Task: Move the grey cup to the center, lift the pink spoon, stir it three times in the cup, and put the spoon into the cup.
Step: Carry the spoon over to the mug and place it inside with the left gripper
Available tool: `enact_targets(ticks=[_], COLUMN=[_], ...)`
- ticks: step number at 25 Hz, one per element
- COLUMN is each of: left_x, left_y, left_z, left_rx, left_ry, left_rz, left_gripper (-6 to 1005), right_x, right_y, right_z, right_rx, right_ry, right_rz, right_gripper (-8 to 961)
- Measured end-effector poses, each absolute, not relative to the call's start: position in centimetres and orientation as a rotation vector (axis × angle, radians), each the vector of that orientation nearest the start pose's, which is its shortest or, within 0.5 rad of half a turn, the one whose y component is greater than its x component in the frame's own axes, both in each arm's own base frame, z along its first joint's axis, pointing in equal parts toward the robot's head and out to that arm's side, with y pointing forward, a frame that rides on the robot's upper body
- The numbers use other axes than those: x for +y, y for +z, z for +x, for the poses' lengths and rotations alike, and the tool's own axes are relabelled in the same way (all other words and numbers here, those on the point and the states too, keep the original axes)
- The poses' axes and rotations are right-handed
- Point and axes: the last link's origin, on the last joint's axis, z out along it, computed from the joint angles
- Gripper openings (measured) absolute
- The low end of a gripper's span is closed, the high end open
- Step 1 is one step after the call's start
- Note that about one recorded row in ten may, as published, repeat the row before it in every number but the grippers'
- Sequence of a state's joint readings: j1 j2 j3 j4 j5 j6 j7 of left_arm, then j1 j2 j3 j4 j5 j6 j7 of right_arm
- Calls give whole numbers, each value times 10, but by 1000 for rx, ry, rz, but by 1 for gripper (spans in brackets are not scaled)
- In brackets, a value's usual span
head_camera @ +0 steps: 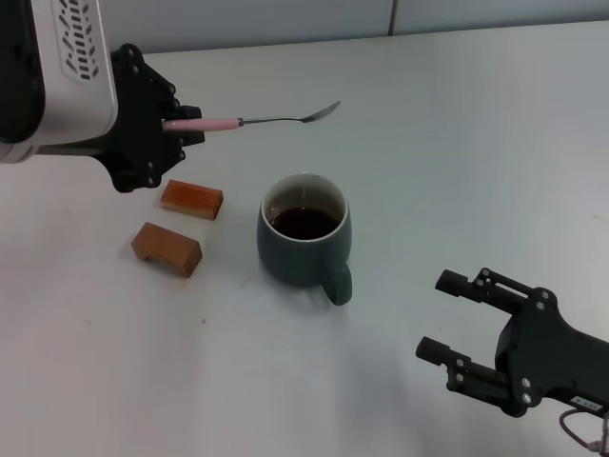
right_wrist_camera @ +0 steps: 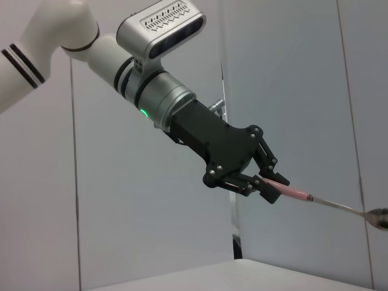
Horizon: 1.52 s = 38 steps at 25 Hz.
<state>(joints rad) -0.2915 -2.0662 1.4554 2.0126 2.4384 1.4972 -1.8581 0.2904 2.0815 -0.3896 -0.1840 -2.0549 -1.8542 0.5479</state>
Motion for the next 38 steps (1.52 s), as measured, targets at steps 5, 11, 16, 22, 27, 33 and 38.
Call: enact_targets(ticks=[5, 11, 16, 22, 27, 33, 38], left_x=[300, 298, 296, 295, 294, 294, 293], left_y=[61, 59, 58, 58, 59, 59, 59], left_z=[-116, -114, -113, -112, -111, -112, -112], left_rx=[403, 423, 441, 454, 459, 458, 459], left_ry=[330, 334, 339, 350, 351, 357, 360], left_rz=[-2567, -2573, -2577, -2587, -2584, -2589, -2593], left_gripper=[131, 131, 131, 131, 131, 131, 131], right_x=[194, 195, 194, 194, 194, 194, 195], right_y=[-39, -38, -38, -38, -38, -38, -38], right_z=[299, 299, 299, 299, 299, 299, 299], right_rx=[257, 254, 255, 253, 253, 254, 252], right_ry=[1158, 1158, 1160, 1159, 1160, 1161, 1162], right_rz=[-2481, -2481, -2480, -2480, -2480, -2481, -2482], right_gripper=[712, 712, 712, 712, 712, 712, 712])
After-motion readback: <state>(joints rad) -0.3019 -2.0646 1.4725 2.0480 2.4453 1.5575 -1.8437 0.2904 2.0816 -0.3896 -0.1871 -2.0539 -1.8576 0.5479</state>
